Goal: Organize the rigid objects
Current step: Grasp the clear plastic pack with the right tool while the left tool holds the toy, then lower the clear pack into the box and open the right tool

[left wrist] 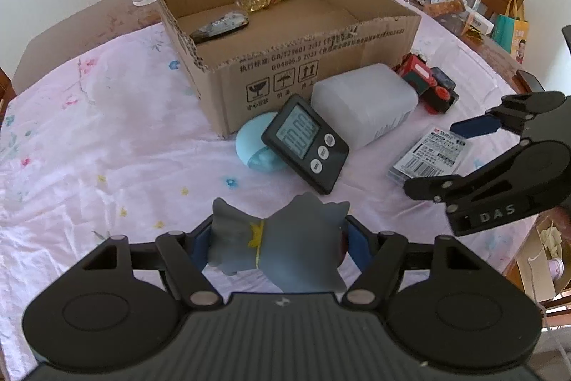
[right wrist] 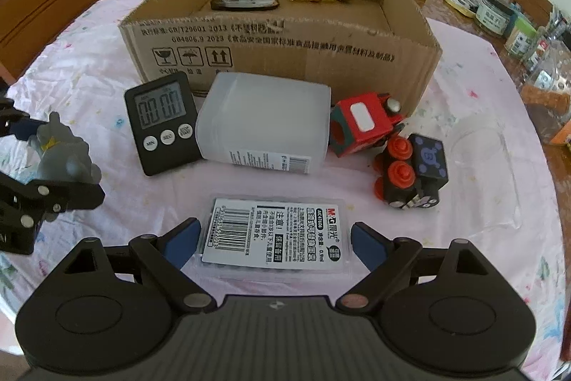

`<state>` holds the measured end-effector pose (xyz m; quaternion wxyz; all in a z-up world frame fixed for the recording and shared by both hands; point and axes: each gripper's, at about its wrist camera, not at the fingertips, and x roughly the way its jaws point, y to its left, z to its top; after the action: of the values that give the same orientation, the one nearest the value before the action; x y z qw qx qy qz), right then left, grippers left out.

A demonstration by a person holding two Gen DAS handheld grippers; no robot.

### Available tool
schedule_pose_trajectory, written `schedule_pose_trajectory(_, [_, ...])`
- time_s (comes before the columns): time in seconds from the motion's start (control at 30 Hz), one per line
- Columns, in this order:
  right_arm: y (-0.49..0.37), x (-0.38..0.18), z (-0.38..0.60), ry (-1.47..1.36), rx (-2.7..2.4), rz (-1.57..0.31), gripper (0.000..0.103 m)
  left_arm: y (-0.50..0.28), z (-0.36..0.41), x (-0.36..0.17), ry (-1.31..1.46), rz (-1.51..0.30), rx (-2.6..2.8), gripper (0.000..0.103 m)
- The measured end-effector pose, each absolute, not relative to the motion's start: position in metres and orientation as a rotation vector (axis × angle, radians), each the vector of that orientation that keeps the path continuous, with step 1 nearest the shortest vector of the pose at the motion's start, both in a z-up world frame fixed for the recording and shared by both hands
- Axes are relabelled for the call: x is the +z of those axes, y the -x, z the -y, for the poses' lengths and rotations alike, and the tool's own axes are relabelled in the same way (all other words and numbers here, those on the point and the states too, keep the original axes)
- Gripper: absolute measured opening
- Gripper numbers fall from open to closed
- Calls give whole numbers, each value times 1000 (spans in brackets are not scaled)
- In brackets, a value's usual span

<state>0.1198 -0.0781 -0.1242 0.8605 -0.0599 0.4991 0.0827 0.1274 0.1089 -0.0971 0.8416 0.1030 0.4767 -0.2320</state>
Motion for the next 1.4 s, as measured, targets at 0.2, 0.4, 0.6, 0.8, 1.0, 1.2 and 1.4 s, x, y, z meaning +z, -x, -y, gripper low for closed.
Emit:
schedule_pose_trajectory(0.2, [-119,-101,91,102,210,-1053,93,-126,-108,-80,-259,-1025,-501,72])
schedule_pose_trajectory(0.4, [-123,-77,94,156,235,-1023,93,-125,-107,-66,-263,-995,-504,72])
schedule_pose_trajectory(0.6, [-131,-48,93,205,290,-981,93,-127,-104,-57,-240,-976,-501,72])
schedule_pose_trajectory(0.8, [-153,-13,99,226,312,-887,93,-131,-104,-47,-222,-945,-483,72])
schedule_pose_trajectory(1.0, [-199,-3,106,224,323,-838,93,-135,-105,-39,-205,-933,-424,72])
schedule_pose_trajectory(1.2, [-243,-19,113,229,347,-848,93,-140,-108,-36,-189,-944,-336,72])
schedule_pose_trajectory(1.4, [-275,-38,123,209,373,-858,99,-147,-103,-32,-179,-955,-264,72])
